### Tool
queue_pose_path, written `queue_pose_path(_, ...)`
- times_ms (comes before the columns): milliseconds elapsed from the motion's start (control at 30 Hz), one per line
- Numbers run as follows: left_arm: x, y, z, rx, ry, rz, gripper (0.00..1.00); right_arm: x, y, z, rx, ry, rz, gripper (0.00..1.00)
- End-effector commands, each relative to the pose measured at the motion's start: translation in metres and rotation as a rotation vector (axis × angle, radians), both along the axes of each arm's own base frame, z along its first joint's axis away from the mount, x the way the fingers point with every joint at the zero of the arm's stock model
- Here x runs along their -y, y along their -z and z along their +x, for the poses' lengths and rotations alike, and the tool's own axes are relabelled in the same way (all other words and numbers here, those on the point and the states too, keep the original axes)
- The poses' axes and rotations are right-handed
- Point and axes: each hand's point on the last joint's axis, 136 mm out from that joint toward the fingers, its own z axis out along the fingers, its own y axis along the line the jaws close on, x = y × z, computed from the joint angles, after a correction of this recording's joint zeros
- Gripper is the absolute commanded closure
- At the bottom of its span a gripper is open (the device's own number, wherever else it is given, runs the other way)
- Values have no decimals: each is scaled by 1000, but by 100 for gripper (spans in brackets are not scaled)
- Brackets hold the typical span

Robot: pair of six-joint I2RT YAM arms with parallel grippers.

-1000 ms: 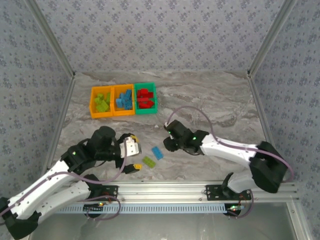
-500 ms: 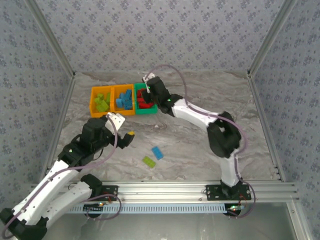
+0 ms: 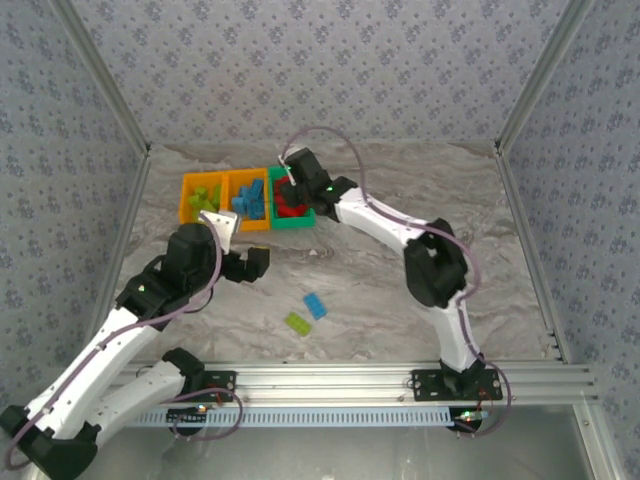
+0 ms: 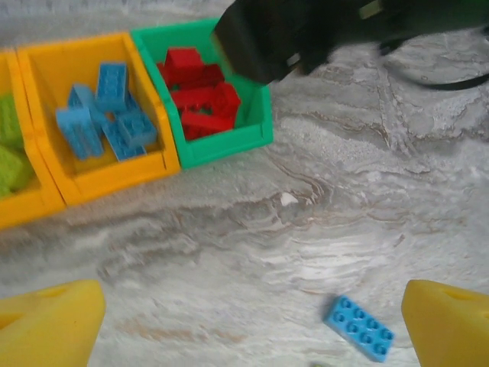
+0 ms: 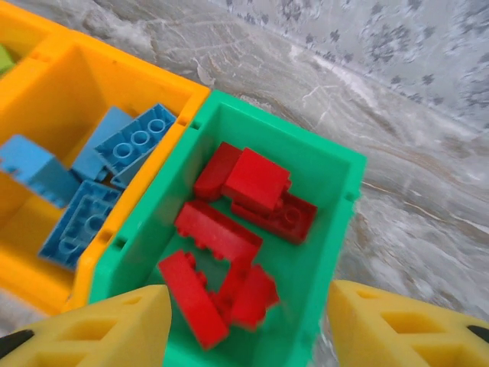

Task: Sort the legos into containers by color

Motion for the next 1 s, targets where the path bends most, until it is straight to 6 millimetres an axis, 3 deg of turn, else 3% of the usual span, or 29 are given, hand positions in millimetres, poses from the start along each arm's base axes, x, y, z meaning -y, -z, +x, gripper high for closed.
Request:
queue_pose_path(0, 5, 19, -8, -139, -151, -106, 1, 38, -82, -44, 60, -10, 67, 39)
queue_pose_path(100, 30, 34, -12, -204, -185, -146, 1, 71, -97, -93, 26, -32, 97, 29)
queue_pose_path(233, 72, 57, -15, -288, -249, -136, 4, 119, -100, -163, -31, -42, 151, 16)
queue_pose_path(300, 87, 74, -18, -348, -303, -110, 9, 141, -96, -193, -59, -33, 181, 10)
queue_pose_path(333, 96, 85, -19, -386, -319, -92, 9, 154, -77, -208, -107, -19, 169, 8)
queue_pose_path(433, 120, 116, -22, -477, -334, -23, 13, 180, -64, -242, -172, 14, 212, 4)
queue_pose_path(533, 131, 148, -25, -562, -397, 22, 19, 196, -51, -263, -229, 44, 229, 1)
queue_pose_path(667, 132, 185, -31, -655, -505, 87, 23, 209, -29, -278, -301, 84, 209, 0)
queue_pose_path(900, 140, 219, -38, -728, -531, 143, 33, 212, -18, -280, -325, 91, 184, 0)
queue_pose_path(967, 139, 224, -38, -727, -537, 157, 44, 211, -18, -281, -326, 87, 187, 0)
